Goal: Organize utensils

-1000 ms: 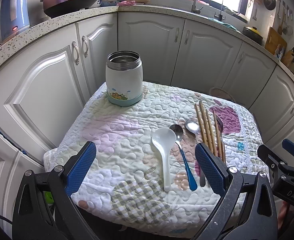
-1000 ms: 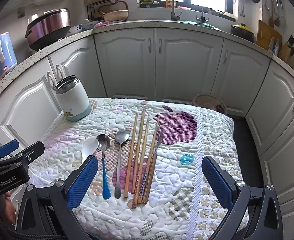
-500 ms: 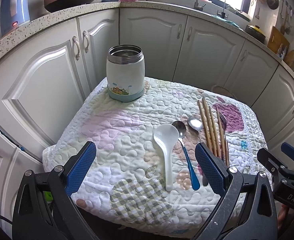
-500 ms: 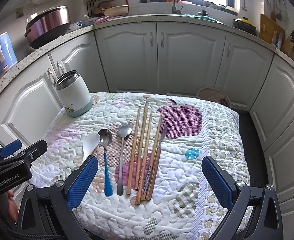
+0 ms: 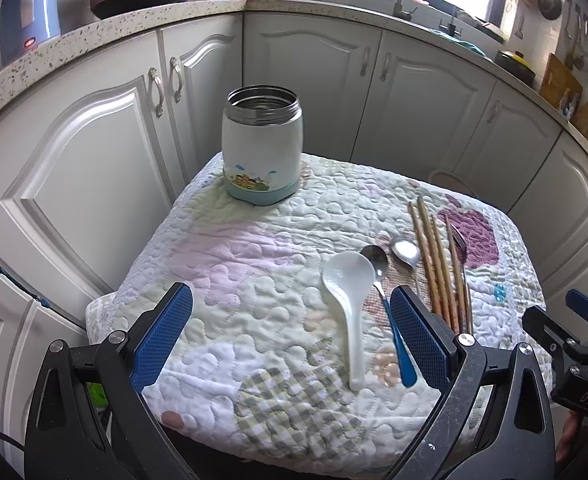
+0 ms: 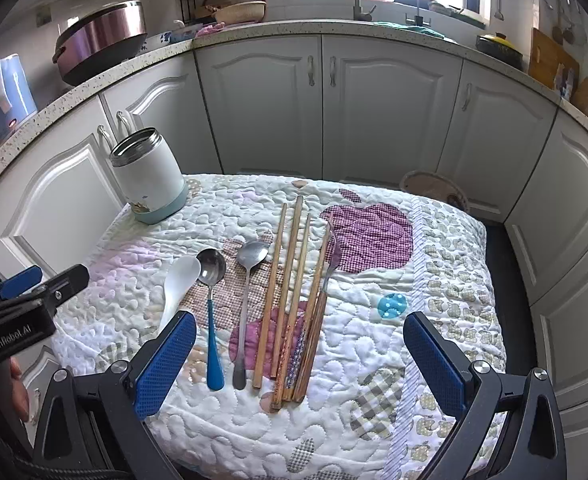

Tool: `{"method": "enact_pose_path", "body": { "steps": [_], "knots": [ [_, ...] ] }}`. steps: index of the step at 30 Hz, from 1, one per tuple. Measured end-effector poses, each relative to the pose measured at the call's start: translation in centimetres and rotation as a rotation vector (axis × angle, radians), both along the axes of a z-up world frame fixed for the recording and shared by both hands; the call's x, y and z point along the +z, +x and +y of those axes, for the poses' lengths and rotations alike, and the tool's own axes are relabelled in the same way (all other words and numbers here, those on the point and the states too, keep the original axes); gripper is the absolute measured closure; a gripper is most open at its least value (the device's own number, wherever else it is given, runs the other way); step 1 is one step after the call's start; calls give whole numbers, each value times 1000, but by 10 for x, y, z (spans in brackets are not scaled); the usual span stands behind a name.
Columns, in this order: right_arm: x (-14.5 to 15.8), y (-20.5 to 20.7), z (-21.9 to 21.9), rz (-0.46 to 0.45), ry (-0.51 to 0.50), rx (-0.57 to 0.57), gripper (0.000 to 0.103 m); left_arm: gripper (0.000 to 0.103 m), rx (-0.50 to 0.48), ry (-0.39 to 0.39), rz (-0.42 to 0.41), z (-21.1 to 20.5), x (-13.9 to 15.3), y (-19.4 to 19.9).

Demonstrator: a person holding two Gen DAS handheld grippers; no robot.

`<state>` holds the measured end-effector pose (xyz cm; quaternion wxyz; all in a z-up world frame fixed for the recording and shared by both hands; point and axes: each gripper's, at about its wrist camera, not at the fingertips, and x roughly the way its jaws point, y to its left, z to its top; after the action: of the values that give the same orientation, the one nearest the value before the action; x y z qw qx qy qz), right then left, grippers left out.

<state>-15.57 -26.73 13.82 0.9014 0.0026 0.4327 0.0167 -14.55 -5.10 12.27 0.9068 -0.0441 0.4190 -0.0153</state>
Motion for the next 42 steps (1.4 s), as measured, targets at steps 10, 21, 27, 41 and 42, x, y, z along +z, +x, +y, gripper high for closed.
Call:
{"method": "enact_pose_path", "body": {
  "steps": [10, 21, 27, 41, 42],
  "knots": [
    [-10, 8, -1, 30, -9, 16, 0, 3, -20, -19, 36, 1, -11, 9],
    [-14, 9, -2, 32, -5, 9, 0, 3, -16, -2, 36, -2, -13, 11],
    [-17, 10, 0, 36, -1, 37, 1, 3, -57, -48, 51, -1, -16, 14],
    [-48, 83, 1, 197, 259, 201, 63, 54, -96, -274, 262, 5, -59, 74],
    [-52, 88, 2, 208, 275, 205, 63, 54, -97, -272, 269, 5, -61, 77]
  ]
}}
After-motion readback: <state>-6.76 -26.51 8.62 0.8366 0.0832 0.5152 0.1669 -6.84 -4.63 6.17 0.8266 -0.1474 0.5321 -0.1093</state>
